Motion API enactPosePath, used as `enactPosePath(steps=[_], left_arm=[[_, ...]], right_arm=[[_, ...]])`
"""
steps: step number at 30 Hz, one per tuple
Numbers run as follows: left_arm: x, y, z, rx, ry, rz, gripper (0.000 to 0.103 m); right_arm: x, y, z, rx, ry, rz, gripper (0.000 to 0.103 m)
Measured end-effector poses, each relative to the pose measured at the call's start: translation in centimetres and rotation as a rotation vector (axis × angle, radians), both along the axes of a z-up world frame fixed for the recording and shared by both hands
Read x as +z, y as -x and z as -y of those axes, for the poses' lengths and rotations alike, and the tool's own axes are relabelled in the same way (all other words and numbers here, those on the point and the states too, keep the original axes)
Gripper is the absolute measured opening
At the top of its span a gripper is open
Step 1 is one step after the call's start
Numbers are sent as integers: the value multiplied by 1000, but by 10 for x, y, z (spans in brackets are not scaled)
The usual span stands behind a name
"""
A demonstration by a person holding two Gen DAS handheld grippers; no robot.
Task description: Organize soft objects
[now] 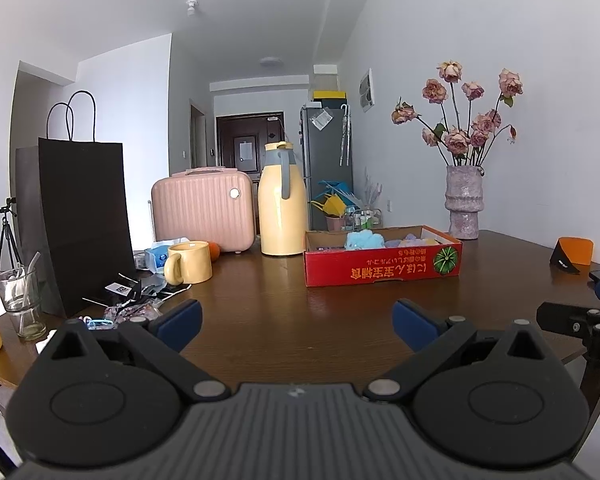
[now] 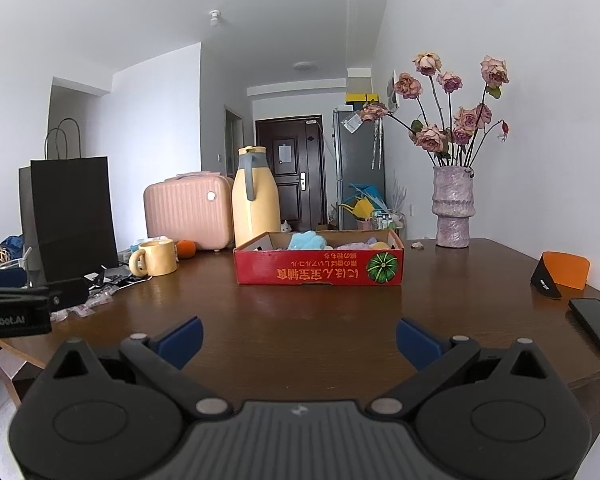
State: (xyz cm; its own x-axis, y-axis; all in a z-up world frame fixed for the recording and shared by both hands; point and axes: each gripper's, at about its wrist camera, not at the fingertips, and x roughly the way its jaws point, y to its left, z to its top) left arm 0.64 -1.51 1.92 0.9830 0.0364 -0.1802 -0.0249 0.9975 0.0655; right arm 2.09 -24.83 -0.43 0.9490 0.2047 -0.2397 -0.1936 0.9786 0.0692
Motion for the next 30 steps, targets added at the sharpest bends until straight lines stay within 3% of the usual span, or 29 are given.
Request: enactPosePath(steps=[30], left_arm=[[-3,-1,0,-20,0,-9,103]], right_arm=[[-1,-1,2,-11,-14,7,103]])
